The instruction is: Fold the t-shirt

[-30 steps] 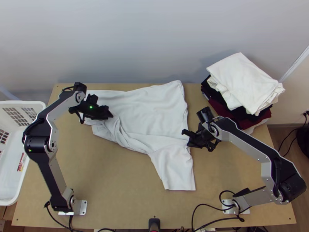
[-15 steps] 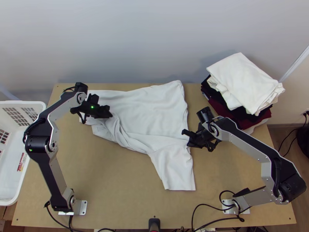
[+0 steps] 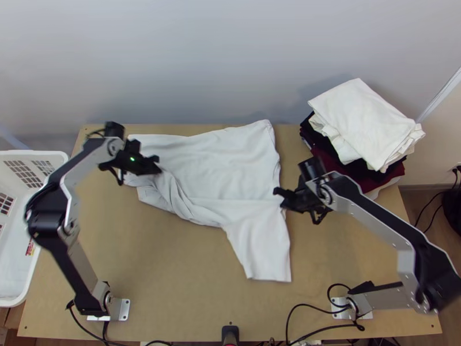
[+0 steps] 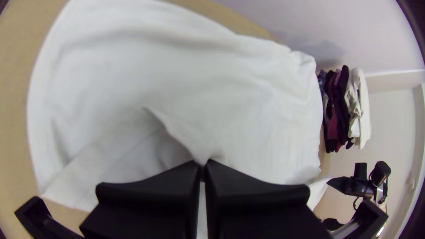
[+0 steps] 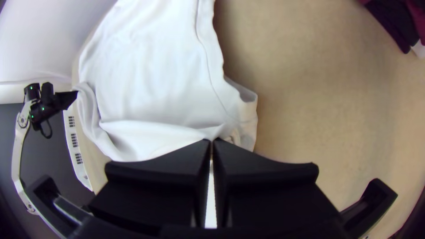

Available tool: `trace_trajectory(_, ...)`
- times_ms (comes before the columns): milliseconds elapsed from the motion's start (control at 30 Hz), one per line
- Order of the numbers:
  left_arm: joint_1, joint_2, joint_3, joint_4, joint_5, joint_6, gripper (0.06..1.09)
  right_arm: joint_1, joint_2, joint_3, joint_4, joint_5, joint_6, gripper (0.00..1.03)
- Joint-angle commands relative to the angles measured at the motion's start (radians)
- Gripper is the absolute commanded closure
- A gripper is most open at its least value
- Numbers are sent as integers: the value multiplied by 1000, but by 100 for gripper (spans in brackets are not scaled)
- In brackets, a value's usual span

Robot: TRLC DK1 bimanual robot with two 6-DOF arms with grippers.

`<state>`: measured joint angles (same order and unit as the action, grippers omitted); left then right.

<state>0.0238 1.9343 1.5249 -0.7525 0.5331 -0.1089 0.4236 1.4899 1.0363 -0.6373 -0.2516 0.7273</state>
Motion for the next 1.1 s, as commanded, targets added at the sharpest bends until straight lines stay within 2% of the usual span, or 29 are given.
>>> trace_trajectory(0, 11, -152, 7, -15, -16, -71, 104, -42, -88, 42, 36, 31, -16, 100)
trace_trajectory(167, 8, -270, 6, -24, -125, -72, 104, -112, -115, 140, 65, 37, -49, 100)
trace_trajectory(300, 2, -356, -8, -24, -217, -74, 104, -144, -123, 235, 71, 61, -151, 100)
trace_trajectory(400, 10, -409, 1, -36, -254, -98, 104, -115, -155, 289, 99, 199, -275, 100)
trace_trajectory(467, 13, -460, 3, -34, -303, -92, 104, -52, -180, 306, 142, 347, -419, 100)
trace_trajectory(533, 24, -508, 1, -11, -374, -86, 104, -6, -203, 307, 182, 431, -540, 100)
trace_trajectory(567, 30, -529, 3, -4, -403, -80, 104, 7, -211, 311, 186, 443, -549, 100)
trace_trajectory(633, 45, -563, 12, 8, -463, -60, 104, 14, -226, 321, 183, 437, -532, 100)
trace_trajectory(700, 73, -591, 24, 10, -479, -37, 104, 14, -223, 338, 179, 425, -539, 100)
trace_trajectory(867, 169, -638, 60, 12, -493, -20, 104, -16, -172, 453, 39, 304, -542, 100)
trace_trajectory(933, 202, -641, 84, -8, -496, -20, 104, -32, -125, 536, -61, 282, -549, 100)
trace_trajectory(1000, 240, -644, 107, -16, -495, -20, 104, -32, -54, 645, -173, 278, -675, 100)
trace_trajectory(1067, 257, -644, 130, -39, -496, -20, 104, -45, 20, 752, -288, 282, -723, 100)
